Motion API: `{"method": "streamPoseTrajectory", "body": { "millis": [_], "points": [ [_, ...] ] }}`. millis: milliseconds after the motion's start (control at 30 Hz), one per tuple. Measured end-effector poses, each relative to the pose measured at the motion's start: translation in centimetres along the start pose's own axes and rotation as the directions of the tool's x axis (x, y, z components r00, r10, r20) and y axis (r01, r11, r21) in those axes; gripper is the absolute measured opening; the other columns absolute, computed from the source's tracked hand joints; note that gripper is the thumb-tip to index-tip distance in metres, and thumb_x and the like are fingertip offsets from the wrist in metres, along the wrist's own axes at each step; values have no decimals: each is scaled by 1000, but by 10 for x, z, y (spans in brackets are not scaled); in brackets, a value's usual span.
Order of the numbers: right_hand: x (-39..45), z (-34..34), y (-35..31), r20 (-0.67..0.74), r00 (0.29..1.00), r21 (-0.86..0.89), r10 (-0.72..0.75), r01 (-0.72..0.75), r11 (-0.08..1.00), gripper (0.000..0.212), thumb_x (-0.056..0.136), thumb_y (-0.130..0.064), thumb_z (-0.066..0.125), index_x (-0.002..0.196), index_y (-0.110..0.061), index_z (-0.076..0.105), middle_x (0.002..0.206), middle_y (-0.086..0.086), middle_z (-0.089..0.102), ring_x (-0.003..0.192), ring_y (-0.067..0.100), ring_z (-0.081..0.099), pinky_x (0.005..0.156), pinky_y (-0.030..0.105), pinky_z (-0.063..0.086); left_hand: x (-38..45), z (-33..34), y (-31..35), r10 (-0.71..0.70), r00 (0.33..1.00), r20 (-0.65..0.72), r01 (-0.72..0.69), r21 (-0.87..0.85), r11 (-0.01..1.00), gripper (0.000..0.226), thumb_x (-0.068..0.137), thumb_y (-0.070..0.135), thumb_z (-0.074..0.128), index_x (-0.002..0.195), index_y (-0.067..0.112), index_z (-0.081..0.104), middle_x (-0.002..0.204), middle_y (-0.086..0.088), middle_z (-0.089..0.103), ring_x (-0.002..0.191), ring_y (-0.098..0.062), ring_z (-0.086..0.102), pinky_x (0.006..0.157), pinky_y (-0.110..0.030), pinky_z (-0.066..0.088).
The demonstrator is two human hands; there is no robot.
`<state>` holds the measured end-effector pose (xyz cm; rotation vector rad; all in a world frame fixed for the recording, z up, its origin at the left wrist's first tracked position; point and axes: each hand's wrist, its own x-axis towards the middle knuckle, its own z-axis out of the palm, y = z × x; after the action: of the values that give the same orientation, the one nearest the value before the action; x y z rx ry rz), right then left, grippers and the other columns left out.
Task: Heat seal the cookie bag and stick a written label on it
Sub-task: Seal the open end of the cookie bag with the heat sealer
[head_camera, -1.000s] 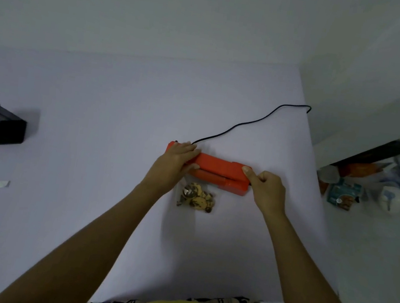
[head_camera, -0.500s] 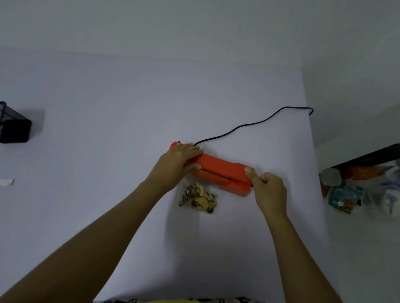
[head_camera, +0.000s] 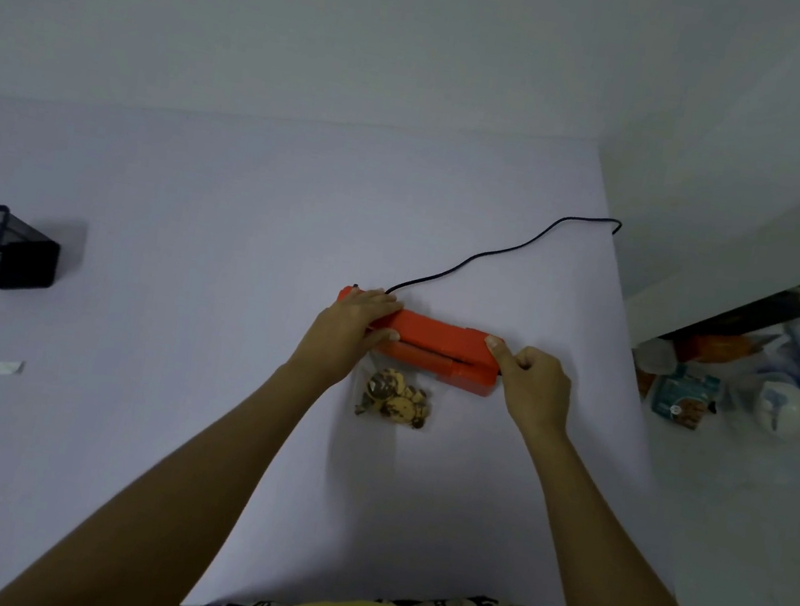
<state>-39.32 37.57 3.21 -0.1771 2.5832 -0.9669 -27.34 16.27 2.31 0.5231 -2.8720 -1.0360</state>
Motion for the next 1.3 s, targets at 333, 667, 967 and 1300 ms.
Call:
{"method": "streamPoseTrajectory", "body": {
  "millis": [333,667,967,1300],
  "points": [
    [-53,39,31,152,961,287,230,-265,920,30,95,-28,52,77,-15,71,79,4,71,81,23,67,67,29,48,-7,-2,4,83,996,-31,-83,22,996,56,87,35,64,135,13,45,130,-5,49,118,-18,45,100,-32,43],
    [-48,55,16,388,892,460,232,-406,790,18,85,-13,67,101,-19,72,101,2,71,94,16,65,84,31,51,-28,-31,-15,-179,926,-333,74,-304,950,31,93,32,46,121,21,54,110,13,60,101,-6,56,101,-35,40],
    [-51,59,13,384,894,499,231,-412,762,15,87,-23,68,100,-16,71,100,4,73,97,18,67,86,31,52,-13,-36,-49,-309,915,259,390,-377,840,88,74,11,67,148,25,22,155,-1,27,140,-22,29,114,-45,29],
    [-64,50,-11,109,993,409,52,-93,908,14,92,-21,61,85,-21,73,81,1,71,75,12,66,58,17,50,5,-26,-55,-242,921,307,340,-328,881,75,70,20,82,135,21,44,131,-5,55,123,-26,49,109,-49,37]
  ]
}}
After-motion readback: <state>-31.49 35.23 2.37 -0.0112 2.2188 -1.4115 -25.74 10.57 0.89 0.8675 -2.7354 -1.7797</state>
